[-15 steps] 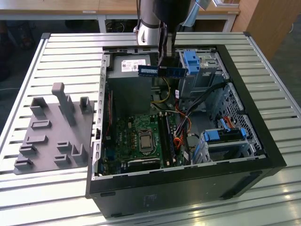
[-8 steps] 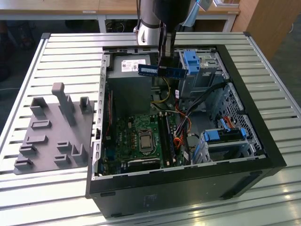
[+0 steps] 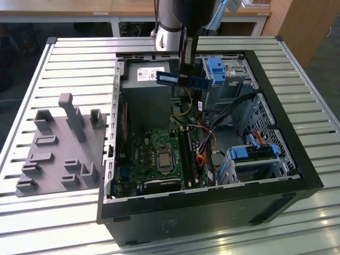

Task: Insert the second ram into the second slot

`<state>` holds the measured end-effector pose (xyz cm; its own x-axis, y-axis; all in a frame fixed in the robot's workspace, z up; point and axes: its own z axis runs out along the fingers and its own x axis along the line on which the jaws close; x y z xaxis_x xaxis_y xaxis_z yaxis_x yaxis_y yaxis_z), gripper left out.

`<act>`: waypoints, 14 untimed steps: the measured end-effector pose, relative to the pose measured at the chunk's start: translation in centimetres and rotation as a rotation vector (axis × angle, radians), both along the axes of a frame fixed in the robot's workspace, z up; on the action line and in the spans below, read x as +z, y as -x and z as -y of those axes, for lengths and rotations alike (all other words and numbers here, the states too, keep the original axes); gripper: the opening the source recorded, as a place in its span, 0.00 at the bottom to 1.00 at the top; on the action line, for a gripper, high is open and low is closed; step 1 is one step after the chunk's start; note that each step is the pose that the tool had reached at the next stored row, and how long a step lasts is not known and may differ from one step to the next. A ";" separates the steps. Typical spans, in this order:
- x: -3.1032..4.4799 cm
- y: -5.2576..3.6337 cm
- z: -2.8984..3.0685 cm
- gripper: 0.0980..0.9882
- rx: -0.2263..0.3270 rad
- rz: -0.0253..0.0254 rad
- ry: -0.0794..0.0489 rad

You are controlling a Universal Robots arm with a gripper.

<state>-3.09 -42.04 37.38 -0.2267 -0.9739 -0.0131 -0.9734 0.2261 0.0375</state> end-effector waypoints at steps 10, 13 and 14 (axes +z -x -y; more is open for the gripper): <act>-0.01 -0.01 0.93 0.04 -0.007 0.0000 0.001; -0.01 -0.01 0.94 0.04 -0.022 0.0000 0.001; -0.01 -0.01 0.94 0.04 -0.028 0.0000 0.001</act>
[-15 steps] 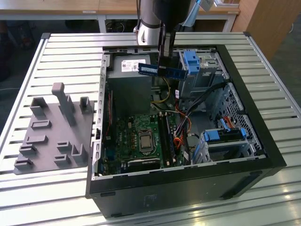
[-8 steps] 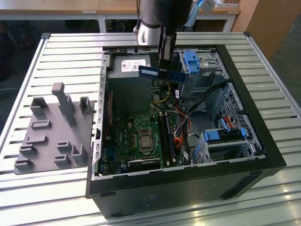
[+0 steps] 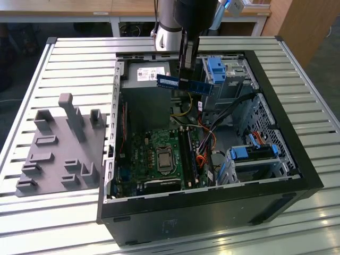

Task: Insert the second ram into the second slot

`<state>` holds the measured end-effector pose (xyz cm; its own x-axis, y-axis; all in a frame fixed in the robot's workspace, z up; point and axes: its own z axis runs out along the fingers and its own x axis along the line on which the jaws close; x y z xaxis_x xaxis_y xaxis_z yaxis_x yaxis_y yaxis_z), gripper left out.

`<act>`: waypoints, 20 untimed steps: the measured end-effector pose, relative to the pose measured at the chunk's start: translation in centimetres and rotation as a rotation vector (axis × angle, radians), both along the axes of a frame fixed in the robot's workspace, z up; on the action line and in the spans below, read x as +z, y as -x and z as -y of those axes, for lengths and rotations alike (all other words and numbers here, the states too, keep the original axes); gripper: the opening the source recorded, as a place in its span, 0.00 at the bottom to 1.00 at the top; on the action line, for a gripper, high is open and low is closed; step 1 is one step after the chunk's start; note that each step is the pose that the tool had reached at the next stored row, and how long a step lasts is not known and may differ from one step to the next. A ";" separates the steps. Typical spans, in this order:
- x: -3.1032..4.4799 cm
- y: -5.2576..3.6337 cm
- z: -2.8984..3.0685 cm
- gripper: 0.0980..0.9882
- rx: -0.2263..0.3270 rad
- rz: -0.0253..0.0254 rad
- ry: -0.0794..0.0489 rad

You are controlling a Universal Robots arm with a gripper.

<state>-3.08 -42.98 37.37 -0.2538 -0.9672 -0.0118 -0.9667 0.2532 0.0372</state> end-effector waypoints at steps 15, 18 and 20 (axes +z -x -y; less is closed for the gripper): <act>-0.01 0.00 0.00 0.04 -0.146 0.0000 0.000; -0.01 0.00 0.00 0.04 -0.178 0.0000 0.000; -0.01 0.00 0.00 0.04 -0.199 0.0000 0.000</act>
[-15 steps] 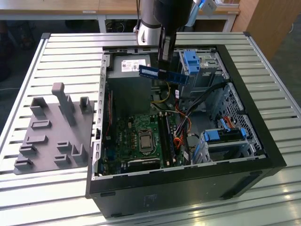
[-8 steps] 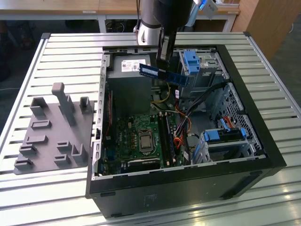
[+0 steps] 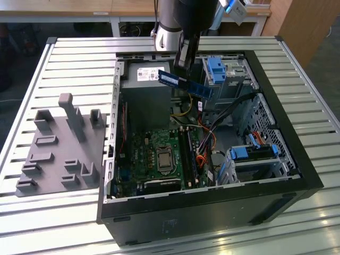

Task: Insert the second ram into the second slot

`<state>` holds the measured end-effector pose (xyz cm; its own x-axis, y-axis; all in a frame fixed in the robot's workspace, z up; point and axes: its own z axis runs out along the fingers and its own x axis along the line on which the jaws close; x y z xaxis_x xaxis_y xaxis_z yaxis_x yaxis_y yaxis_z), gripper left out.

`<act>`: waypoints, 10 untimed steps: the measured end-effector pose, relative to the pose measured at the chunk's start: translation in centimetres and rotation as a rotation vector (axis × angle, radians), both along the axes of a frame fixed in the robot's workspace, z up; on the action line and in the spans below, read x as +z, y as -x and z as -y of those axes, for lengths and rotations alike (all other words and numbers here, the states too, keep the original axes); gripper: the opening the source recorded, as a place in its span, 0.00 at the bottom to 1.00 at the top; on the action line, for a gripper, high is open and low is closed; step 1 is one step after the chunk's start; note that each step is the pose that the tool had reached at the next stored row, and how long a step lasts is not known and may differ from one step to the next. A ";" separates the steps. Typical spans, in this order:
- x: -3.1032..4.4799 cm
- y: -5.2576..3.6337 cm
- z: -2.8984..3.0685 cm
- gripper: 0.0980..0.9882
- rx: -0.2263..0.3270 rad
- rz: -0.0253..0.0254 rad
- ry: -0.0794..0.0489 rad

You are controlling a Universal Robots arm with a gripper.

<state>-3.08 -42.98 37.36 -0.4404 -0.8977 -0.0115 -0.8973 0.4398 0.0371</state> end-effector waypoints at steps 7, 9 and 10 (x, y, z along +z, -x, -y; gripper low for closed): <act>0.00 0.00 0.00 0.04 -0.069 0.0000 0.000; 0.00 0.00 0.00 0.04 -0.088 0.0000 0.000; 0.00 0.00 0.00 0.04 -0.097 0.0000 0.000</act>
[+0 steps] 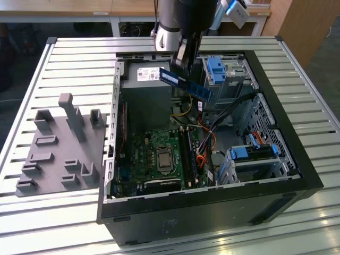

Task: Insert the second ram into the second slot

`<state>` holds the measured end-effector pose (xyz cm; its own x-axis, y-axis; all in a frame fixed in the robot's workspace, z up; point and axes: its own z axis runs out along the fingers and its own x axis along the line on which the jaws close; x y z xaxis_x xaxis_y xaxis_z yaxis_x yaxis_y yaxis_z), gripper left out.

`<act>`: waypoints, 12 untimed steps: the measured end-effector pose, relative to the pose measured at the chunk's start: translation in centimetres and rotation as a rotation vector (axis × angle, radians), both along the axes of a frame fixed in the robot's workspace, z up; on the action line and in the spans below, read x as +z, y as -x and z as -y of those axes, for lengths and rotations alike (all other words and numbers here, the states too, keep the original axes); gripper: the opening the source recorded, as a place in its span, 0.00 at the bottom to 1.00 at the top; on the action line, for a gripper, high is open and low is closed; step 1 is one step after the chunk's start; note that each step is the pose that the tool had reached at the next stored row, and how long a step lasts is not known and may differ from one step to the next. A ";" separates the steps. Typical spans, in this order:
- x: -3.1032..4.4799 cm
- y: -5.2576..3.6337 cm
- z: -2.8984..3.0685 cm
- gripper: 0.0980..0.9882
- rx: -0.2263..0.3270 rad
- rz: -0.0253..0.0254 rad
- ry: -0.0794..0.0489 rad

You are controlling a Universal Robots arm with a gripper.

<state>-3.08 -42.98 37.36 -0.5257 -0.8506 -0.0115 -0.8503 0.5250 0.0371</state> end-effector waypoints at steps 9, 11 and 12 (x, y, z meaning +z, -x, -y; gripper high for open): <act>0.00 0.00 0.00 0.04 -0.085 0.0000 0.000; 0.00 0.00 0.00 0.04 -0.103 0.0000 0.000; 0.00 0.00 0.00 0.04 -0.113 0.0000 0.000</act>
